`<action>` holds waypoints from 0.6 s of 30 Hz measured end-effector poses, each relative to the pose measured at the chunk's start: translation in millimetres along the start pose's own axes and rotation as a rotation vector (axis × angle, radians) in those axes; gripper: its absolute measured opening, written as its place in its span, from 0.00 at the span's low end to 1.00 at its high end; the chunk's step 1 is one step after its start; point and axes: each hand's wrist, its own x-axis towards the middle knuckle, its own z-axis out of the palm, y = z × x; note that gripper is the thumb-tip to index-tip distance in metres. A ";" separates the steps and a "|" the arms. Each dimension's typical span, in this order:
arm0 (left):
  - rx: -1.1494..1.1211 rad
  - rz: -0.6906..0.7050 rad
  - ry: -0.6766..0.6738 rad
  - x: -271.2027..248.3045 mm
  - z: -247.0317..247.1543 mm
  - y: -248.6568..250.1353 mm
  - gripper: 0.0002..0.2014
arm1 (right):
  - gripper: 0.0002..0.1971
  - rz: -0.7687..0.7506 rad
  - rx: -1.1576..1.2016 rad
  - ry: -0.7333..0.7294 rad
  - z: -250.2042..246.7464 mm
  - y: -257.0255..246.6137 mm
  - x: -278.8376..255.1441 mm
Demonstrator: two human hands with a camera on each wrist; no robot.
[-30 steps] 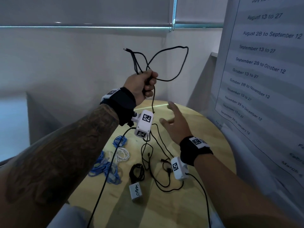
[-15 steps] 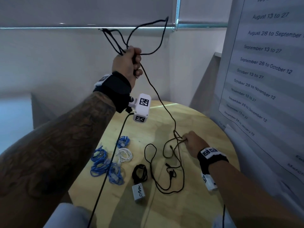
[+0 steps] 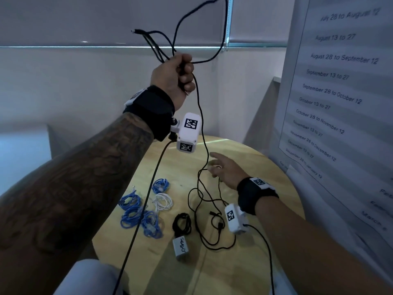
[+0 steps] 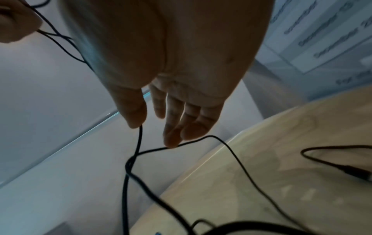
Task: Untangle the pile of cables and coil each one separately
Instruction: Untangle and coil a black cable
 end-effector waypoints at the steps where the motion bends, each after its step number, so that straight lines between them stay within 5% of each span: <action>1: -0.018 0.007 -0.007 -0.3 -1.1 5.8 0.15 | 0.24 -0.010 0.012 -0.039 5.2 -1.6 0.3; 6: -0.033 0.043 -0.016 -1.4 -18.1 26.6 0.16 | 0.10 -0.008 0.091 -0.061 20.3 -5.7 -3.0; 11: -0.119 0.029 0.013 -2.7 -25.1 30.7 0.16 | 0.31 0.022 0.269 -0.112 38.5 -22.6 3.3; 15: -0.128 0.041 0.006 -8.7 -20.9 38.9 0.16 | 0.11 0.035 0.312 -0.079 69.2 -43.6 9.2; 18: 0.045 0.065 0.029 -11.3 -32.6 43.7 0.16 | 0.09 0.017 0.296 0.053 56.7 -41.7 14.2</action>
